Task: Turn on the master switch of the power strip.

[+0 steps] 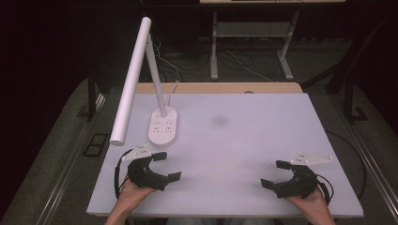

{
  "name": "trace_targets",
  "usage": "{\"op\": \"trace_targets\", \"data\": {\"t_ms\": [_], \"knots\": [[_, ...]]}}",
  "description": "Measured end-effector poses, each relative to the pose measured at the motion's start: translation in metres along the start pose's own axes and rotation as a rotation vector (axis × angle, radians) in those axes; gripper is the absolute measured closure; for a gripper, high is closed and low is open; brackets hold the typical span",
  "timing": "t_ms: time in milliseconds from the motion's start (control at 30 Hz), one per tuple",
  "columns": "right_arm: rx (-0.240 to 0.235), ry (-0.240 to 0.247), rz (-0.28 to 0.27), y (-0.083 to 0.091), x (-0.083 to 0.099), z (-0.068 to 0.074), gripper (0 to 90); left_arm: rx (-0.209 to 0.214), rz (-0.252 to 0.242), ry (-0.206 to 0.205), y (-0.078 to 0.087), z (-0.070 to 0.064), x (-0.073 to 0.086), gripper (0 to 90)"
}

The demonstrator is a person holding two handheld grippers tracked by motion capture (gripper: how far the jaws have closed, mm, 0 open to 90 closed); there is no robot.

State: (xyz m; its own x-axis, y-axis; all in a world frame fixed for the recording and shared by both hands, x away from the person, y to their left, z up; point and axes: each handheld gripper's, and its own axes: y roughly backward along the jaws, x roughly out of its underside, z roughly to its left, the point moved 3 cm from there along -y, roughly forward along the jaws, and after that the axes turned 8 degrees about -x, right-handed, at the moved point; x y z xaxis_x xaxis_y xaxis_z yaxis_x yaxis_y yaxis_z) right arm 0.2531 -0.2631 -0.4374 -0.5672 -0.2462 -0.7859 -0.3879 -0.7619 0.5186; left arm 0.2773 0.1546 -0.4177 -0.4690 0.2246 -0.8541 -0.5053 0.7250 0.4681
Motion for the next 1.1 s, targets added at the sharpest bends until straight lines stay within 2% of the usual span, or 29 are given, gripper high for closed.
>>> {"op": "trace_targets", "data": {"t_ms": [333,367,467,633,1100], "knots": [[0.008,-0.004,-0.004,0.003,0.001,-0.002,0.2,-0.007,0.008,0.006,0.003,0.007,-0.006,0.7],[0.008,-0.008,-0.005,0.003,0.001,-0.002,0.2,-0.025,0.011,-0.008,0.004,0.007,-0.007,1.3],[0.009,-0.011,-0.005,0.003,0.001,-0.002,0.2,-0.023,0.023,-0.019,0.005,0.008,-0.010,1.5],[0.007,-0.011,-0.004,0.003,0.001,-0.002,0.2,-0.024,0.023,-0.006,0.004,0.012,-0.012,1.5],[0.012,-0.010,-0.001,0.002,0.001,-0.003,0.2,-0.063,0.051,-0.007,0.007,0.032,-0.027,2.2]]}}
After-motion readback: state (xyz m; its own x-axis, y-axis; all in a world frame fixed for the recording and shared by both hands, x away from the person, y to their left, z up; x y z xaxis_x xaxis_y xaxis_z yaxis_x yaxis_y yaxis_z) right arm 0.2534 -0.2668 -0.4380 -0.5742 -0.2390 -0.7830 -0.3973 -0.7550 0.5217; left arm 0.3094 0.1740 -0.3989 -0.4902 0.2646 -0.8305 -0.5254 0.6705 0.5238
